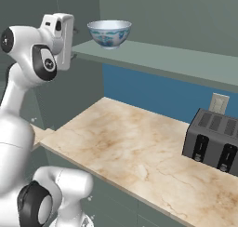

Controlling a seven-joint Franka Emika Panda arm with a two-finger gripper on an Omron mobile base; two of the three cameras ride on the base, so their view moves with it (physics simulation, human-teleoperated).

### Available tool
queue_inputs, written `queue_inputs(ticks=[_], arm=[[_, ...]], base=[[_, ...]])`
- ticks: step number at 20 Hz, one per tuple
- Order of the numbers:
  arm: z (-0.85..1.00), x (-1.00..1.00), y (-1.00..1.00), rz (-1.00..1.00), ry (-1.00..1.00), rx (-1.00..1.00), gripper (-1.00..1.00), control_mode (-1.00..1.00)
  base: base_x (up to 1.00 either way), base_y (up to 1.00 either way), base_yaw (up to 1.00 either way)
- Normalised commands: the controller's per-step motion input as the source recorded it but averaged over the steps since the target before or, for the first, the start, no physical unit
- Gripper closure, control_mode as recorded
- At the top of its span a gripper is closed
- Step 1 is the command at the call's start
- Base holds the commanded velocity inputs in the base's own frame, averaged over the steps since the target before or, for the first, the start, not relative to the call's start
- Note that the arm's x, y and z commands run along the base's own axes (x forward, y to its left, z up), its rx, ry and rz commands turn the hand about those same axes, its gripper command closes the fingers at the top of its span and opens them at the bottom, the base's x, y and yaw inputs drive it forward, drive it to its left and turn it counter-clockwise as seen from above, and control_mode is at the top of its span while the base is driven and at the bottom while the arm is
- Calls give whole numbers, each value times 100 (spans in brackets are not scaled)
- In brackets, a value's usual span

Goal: Pick up the bowls from the cabinet and place each bowl in front of a stool on the dining counter.

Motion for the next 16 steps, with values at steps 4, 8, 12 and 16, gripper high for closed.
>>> queue_inputs(ticks=[4,8,12,16], arm=[[0,42,0,0,2,0,-100,-100],[0,45,0,0,0,0,-100,-100],[0,41,0,0,0,0,-100,-100],[0,38,-1,0,0,0,-100,-100]], base=[[0,0,0],[0,0,0],[0,0,0],[0,0,0]])
